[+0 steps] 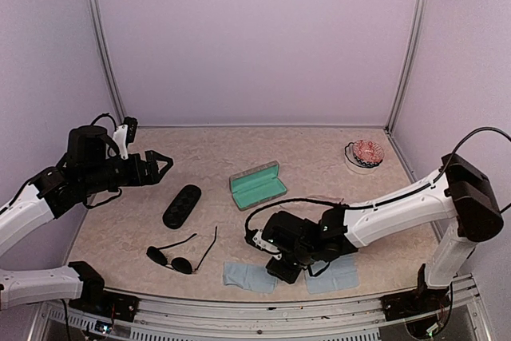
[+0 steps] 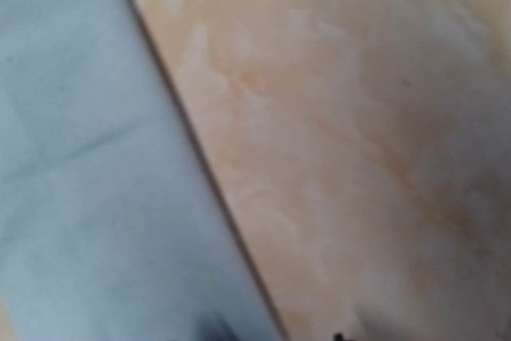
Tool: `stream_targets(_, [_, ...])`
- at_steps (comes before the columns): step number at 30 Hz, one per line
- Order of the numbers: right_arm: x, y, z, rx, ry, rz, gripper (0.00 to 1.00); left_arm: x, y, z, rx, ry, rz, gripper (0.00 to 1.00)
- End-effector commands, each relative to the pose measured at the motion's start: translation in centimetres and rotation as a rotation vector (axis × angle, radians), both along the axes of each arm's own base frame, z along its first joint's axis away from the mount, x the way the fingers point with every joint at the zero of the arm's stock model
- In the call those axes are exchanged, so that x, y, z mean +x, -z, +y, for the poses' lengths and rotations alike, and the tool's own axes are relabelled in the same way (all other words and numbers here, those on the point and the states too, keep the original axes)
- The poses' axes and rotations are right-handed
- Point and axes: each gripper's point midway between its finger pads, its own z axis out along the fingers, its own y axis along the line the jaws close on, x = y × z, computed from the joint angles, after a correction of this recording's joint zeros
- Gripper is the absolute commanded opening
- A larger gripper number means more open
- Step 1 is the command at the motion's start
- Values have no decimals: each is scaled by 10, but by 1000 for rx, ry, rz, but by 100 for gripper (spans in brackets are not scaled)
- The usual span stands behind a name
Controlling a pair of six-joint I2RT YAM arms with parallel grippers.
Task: Organize the sunglasses
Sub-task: Pick up the folded cleaning cloth from the center of the board.
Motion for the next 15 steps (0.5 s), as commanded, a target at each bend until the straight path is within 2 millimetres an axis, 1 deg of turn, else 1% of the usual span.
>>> stream_targets(1, [-4,12,4,-4,-51,34,39,1,-3,0,7,5,-7,99])
stream_targets(4, [-11,14,8,8,-86,67,34,2,-3,1,8,3,-5,99])
stream_targets(9, [-10,18,7,-3,-85,65,33,3,-2,1,8,0,-4,99])
stream_targets(11, [-9,19,5,-11,-81,63,28,3,-1,1,9,1,-2,99])
stream_targets(15, [-5,22,0,-27,-69,57,22,3,-1,1,11,-1,1,99])
